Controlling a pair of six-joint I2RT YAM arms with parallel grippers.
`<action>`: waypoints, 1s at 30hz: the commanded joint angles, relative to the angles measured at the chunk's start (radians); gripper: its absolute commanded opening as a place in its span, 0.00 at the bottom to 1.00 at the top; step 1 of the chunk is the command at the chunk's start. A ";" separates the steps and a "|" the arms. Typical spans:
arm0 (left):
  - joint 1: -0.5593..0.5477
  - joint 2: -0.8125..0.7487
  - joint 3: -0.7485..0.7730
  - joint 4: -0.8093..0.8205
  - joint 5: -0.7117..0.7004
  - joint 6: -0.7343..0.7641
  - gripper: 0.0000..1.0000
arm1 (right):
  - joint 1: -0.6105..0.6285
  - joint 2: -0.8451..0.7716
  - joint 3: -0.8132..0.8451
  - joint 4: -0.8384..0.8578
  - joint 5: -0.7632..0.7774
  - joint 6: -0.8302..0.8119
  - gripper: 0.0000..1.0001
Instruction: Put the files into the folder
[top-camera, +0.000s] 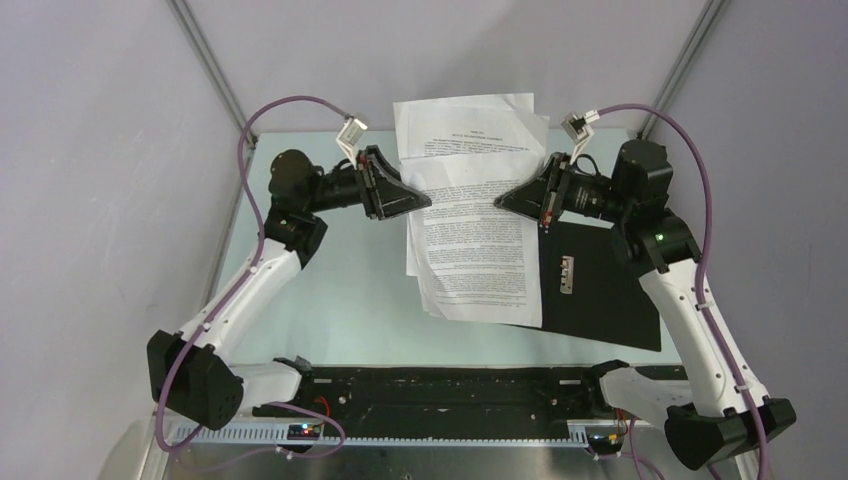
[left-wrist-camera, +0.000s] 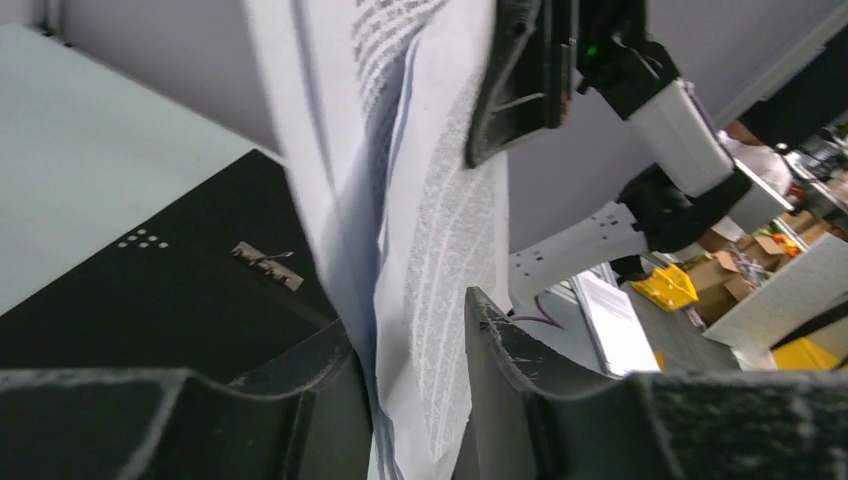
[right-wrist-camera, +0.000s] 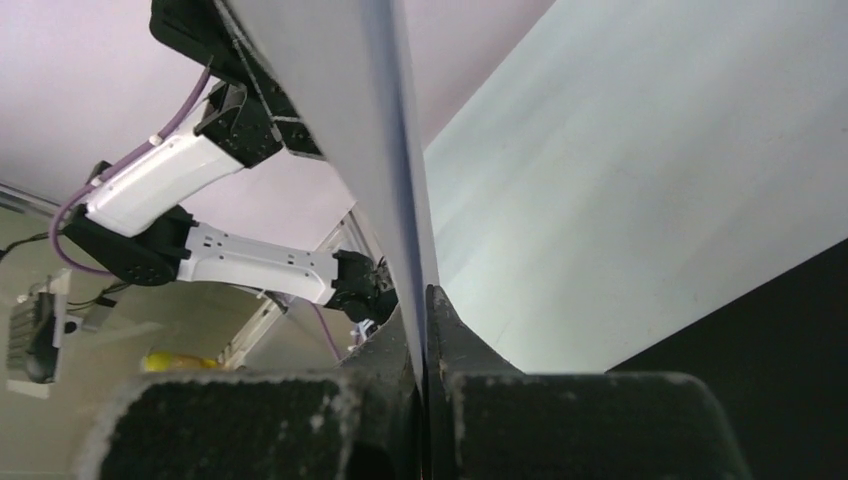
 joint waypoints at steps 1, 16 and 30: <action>-0.007 -0.004 0.062 -0.210 -0.102 0.209 0.40 | 0.032 -0.035 -0.063 0.138 0.074 -0.063 0.00; -0.092 0.135 0.072 -0.425 -0.490 0.563 0.22 | 0.093 -0.018 -0.421 0.624 0.348 -0.137 0.00; -0.164 0.298 0.068 -0.273 -0.829 0.599 0.19 | 0.113 0.128 -0.527 0.807 0.533 -0.220 0.18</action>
